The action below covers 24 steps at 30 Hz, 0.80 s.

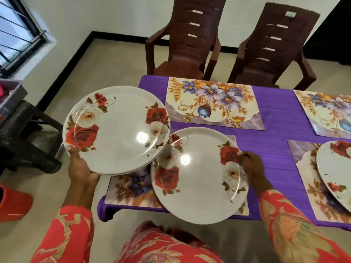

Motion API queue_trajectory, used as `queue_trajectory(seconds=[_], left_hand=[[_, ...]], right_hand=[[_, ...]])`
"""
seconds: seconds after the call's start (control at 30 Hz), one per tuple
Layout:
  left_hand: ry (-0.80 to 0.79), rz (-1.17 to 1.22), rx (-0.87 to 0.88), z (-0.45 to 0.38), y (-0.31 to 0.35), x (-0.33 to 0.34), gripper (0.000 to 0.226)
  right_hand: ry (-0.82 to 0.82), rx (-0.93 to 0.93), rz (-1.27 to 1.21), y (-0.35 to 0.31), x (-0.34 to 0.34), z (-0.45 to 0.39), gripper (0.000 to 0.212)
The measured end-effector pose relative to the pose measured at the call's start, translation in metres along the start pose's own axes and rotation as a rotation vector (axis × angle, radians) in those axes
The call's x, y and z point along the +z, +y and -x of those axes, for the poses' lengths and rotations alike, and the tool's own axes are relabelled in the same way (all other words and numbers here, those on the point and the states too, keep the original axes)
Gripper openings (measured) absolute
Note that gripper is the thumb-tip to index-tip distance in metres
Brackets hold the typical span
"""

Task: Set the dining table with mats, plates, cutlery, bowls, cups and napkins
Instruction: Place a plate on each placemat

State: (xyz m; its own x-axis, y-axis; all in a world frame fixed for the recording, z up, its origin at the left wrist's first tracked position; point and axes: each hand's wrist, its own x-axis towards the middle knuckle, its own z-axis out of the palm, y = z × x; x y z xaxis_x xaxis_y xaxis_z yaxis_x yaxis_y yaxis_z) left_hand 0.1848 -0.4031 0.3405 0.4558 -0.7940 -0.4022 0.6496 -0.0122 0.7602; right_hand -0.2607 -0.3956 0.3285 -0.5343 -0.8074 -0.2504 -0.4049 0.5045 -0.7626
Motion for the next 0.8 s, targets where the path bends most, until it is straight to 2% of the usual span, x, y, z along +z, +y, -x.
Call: queue_trajectory(seconds=[0.17,0.4,0.53,0.67,0.7,0.8], left_hand=[[0.056,0.02,-0.007,0.009,-0.009,0.016,0.058],[-0.008,0.011,-0.032,0.021,-0.01,0.03,0.059],[-0.054,0.003,-0.016,0.023,-0.009,0.03,0.056],[-0.1,-0.001,-0.026,0.028,-0.011,0.031,0.056],[-0.09,0.005,-0.033,0.029,-0.012,0.032,0.058],[-0.032,0.024,-0.055,0.031,-0.018,0.033,0.069]], right_hand=[[-0.041,-0.026,0.071,-0.012,0.046,0.004,0.027],[0.058,-0.043,0.192,-0.005,0.065,0.009,0.028],[0.058,-0.061,0.219,-0.008,0.067,0.007,0.031],[0.058,-0.096,0.18,-0.014,0.067,0.009,0.061],[0.059,-0.1,0.175,-0.014,0.067,0.008,0.06],[0.042,-0.092,0.204,-0.014,0.068,0.003,0.031]])
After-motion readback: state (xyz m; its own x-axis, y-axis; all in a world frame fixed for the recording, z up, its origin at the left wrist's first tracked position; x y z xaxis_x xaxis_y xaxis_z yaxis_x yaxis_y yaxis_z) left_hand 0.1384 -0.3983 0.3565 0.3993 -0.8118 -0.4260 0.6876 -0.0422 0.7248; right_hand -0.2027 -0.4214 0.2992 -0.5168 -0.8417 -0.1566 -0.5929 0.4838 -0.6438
